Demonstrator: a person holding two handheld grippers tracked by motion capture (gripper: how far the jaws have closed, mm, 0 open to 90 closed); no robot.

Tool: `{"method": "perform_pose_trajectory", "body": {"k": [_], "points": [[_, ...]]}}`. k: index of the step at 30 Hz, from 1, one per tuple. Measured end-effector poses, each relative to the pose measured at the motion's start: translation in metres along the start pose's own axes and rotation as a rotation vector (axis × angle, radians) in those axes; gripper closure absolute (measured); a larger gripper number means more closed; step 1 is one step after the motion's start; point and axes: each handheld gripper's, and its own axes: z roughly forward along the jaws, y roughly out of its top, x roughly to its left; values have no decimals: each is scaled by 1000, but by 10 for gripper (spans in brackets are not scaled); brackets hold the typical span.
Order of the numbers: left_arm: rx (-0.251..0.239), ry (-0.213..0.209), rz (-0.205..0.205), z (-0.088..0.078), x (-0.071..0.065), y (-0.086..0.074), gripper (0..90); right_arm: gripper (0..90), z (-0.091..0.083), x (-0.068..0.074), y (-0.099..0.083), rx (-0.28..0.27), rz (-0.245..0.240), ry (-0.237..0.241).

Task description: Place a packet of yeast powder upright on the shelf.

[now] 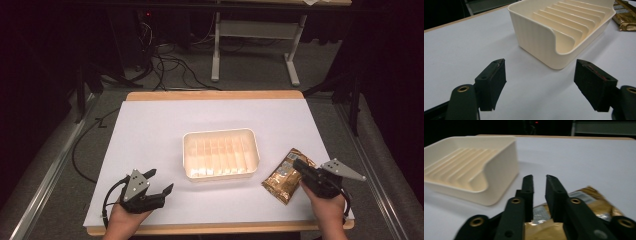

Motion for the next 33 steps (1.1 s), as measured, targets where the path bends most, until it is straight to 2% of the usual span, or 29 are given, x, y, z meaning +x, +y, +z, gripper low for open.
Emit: {"method": "perform_pose_trajectory", "body": {"k": [1,2,3,4,7,10,12,14,17,21,23,24,25,28,33], "points": [[1,3,2,0,0,0,261,854,0,0,0,0,0,0],[0,6,3,0,0,0,261,900,4,-15,1,6,10,-56],[2,7,4,0,0,-1,261,900,4,-15,1,6,10,-56],[3,10,4,-1,0,-1,262,900,6,-21,1,13,16,-76],[6,24,9,-6,0,-4,262,900,16,-49,-2,72,65,-148],[3,45,4,-13,1,-7,265,900,27,-69,-4,130,89,-218],[2,60,-3,-18,3,-10,265,900,30,-72,-4,140,86,-227],[5,74,-7,-22,4,-12,266,900,37,-79,-4,160,106,-230],[8,91,-16,-27,5,-16,266,900,49,-88,-3,197,111,-250],[11,102,-23,-30,6,-18,268,900,59,-94,-5,249,125,-239],[14,102,-22,-31,5,-18,268,900,61,-95,-7,272,135,-216],[13,102,-21,-31,5,-18,268,900,62,-93,-8,287,125,-186],[11,103,-19,-31,5,-18,268,900,62,-93,-8,287,125,-186],[9,97,-14,-31,4,-17,268,900,62,-87,-9,314,110,-137],[-2,84,-7,-28,4,-14,268,900,58,-75,-12,337,72,-86]]}}
